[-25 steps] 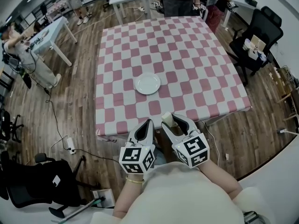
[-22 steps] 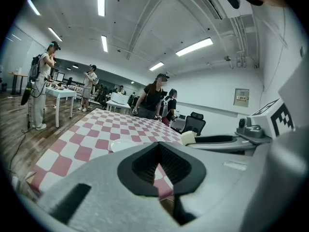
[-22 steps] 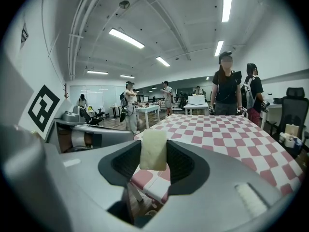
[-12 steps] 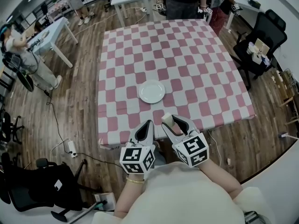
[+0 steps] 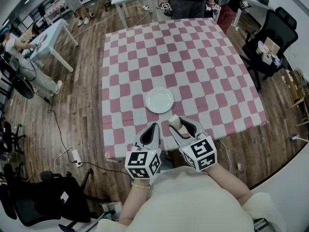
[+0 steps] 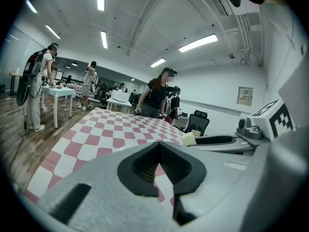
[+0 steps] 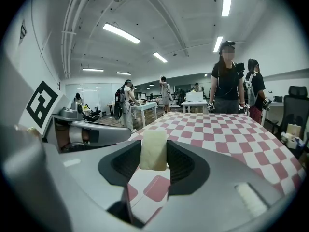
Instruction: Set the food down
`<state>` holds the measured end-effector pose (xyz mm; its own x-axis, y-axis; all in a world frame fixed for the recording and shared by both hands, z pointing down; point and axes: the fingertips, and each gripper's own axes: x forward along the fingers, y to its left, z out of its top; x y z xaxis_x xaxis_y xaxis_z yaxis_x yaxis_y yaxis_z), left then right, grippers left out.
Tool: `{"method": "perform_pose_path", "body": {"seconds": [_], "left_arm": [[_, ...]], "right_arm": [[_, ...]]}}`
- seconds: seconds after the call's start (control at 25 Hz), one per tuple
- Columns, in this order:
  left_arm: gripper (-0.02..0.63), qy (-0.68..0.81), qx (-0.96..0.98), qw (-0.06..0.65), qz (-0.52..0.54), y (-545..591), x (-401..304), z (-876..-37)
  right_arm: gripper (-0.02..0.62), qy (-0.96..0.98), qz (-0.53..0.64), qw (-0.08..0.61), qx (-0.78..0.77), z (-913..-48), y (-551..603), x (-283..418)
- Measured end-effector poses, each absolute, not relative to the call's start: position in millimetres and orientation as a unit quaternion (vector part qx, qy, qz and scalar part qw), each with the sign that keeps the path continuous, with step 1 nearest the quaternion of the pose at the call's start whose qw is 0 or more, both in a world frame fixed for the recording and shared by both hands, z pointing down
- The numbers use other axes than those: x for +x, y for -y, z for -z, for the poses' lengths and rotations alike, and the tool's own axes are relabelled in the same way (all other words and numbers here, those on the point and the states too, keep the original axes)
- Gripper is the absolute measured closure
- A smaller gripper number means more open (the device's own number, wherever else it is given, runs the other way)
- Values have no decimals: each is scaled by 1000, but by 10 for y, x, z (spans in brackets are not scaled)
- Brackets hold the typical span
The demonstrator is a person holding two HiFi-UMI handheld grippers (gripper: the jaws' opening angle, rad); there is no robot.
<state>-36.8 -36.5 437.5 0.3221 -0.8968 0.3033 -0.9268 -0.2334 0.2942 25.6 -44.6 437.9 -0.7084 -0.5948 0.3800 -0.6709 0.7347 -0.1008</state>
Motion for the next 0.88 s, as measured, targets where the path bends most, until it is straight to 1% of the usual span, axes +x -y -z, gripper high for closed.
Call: {"method": "perform_pose_path", "body": {"seconds": [0.88], "left_arm": [[606,558,798,221,-49,1175,-841,-4500]], "right_arm": [[425,905,-128,182,363,-4559,1239,-247]]}}
